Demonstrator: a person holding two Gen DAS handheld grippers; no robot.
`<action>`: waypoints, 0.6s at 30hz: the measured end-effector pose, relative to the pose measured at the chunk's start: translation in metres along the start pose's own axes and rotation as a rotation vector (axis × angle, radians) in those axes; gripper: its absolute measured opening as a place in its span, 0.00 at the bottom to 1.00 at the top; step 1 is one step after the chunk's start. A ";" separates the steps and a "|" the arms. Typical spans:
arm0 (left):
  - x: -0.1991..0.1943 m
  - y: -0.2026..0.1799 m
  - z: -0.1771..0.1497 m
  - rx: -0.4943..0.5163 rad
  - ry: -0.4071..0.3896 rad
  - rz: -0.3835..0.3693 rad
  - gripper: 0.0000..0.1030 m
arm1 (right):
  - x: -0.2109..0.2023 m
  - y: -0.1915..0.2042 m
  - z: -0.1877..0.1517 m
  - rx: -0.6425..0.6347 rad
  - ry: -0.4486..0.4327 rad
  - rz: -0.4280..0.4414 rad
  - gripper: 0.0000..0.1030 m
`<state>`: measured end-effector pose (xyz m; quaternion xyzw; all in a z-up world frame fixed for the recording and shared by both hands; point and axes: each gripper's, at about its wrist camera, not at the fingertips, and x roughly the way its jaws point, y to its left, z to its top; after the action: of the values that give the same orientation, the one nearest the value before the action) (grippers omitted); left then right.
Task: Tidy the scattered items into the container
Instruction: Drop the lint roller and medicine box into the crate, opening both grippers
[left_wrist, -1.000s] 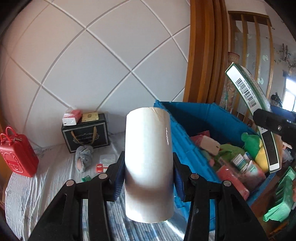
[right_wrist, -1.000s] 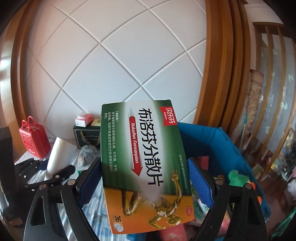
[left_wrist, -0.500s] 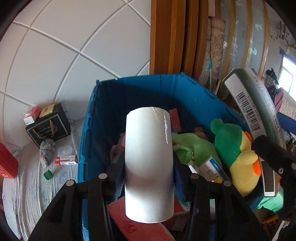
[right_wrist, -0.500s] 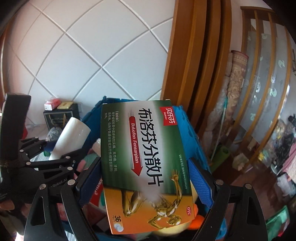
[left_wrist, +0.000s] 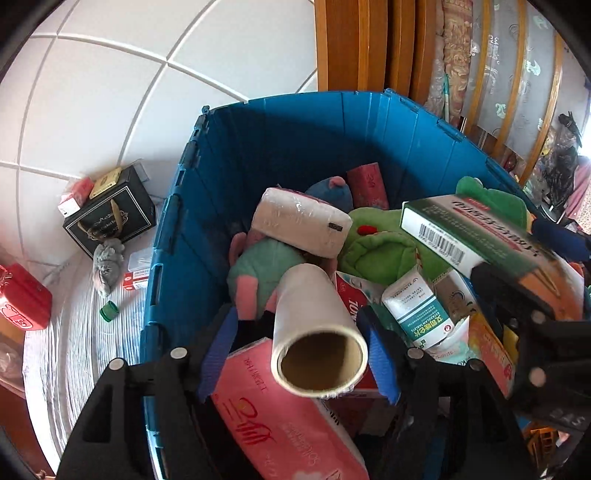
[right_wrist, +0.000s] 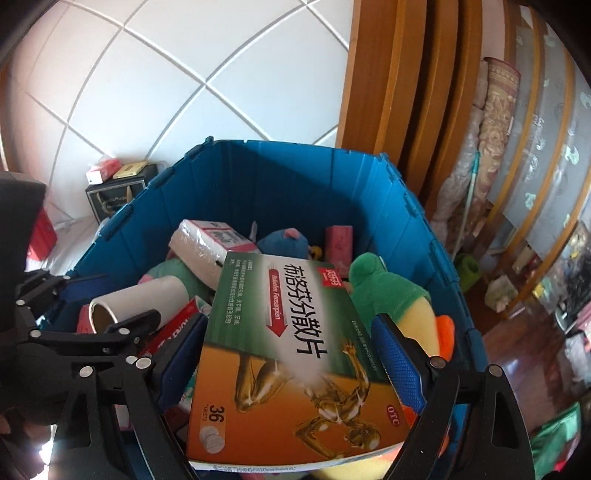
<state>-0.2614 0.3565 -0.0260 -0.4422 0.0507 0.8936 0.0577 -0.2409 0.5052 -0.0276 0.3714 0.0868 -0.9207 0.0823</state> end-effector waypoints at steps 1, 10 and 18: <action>-0.002 0.002 -0.002 -0.002 -0.009 0.003 0.65 | 0.003 0.001 -0.001 -0.001 0.011 0.003 0.87; -0.016 0.009 -0.021 -0.006 -0.061 -0.026 0.65 | 0.018 0.014 -0.011 -0.043 0.078 -0.022 0.88; -0.045 0.016 -0.042 -0.030 -0.129 -0.003 0.65 | -0.014 0.019 -0.030 -0.045 -0.012 -0.008 1.00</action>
<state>-0.2042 0.3317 -0.0151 -0.3844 0.0329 0.9209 0.0557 -0.2069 0.4942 -0.0405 0.3636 0.1085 -0.9211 0.0876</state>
